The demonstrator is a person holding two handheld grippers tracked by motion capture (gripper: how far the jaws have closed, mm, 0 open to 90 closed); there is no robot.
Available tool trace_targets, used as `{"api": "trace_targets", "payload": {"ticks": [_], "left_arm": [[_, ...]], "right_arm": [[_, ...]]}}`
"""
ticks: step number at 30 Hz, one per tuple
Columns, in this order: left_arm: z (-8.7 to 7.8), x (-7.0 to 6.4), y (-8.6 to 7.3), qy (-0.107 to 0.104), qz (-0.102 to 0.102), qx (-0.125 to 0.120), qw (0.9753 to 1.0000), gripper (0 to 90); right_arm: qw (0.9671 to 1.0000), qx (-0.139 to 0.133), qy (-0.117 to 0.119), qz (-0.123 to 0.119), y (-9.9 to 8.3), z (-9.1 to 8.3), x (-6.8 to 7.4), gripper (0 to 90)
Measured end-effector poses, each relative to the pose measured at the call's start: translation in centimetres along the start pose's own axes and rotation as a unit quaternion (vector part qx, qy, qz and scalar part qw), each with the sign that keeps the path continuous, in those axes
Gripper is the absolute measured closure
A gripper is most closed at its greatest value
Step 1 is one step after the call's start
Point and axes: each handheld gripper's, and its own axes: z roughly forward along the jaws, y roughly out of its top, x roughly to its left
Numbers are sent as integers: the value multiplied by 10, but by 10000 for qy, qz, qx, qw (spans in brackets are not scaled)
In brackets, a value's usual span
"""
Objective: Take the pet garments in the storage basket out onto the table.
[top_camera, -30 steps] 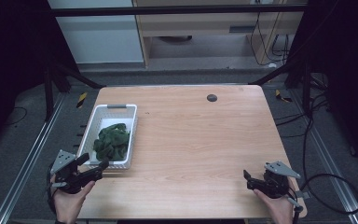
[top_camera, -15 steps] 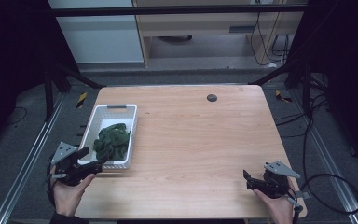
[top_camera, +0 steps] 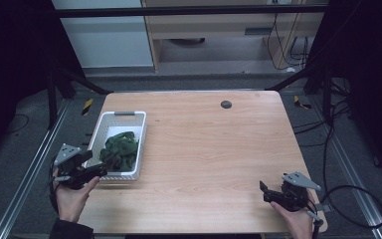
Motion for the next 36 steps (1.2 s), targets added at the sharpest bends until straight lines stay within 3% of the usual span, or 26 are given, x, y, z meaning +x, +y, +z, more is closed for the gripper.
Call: {"api": "trace_targets", "payload": {"ticks": [15, 36], "left_arm": [[16, 10, 9, 55, -45, 141, 9999, 165], [42, 18, 25, 145, 115, 605, 9980, 160]], "right_arm": [[10000, 17, 16, 33, 0, 0, 0, 97], [10000, 63, 48, 1, 0, 2, 0, 95]]}}
